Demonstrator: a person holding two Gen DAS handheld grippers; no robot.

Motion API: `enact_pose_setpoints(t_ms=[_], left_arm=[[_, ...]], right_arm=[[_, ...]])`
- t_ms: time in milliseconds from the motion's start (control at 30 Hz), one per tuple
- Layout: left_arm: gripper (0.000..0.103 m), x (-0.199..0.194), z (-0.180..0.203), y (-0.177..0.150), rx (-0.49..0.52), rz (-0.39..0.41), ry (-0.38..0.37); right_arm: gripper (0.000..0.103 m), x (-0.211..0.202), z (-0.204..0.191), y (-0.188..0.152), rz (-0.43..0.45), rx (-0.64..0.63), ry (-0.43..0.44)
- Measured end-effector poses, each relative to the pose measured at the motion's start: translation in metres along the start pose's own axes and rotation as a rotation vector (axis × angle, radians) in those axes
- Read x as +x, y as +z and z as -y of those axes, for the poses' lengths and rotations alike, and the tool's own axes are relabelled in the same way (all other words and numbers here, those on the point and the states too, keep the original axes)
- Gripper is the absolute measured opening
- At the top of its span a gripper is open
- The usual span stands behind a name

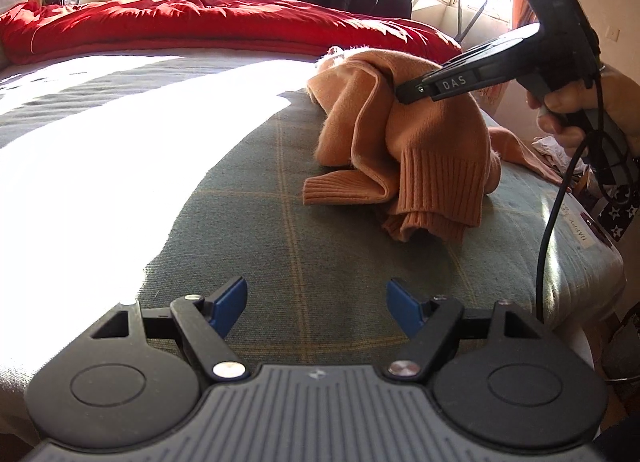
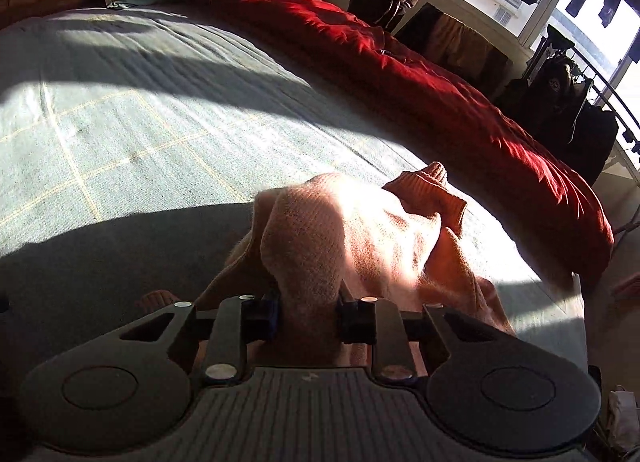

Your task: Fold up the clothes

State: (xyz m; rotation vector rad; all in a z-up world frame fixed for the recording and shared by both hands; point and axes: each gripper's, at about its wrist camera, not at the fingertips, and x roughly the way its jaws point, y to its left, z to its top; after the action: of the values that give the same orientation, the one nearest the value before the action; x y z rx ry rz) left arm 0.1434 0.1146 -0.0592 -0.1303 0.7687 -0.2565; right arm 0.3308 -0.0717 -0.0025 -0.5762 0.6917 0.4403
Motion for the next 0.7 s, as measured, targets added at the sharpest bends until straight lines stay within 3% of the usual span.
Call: enact_pose_setpoints(t_ms=[300,700], left_arm=[[0.077,-0.002,0.013,0.005,0.027,0.016,0.006],[0.077,0.008,0.040,0.007,0.102,0.010,0.017]], right_arm=[[0.022,-0.017,0.052,-0.035,0.010,0.140,-0.032],[0.023,-0.004,0.125,-0.122,-0.053,0.437,-0.030]])
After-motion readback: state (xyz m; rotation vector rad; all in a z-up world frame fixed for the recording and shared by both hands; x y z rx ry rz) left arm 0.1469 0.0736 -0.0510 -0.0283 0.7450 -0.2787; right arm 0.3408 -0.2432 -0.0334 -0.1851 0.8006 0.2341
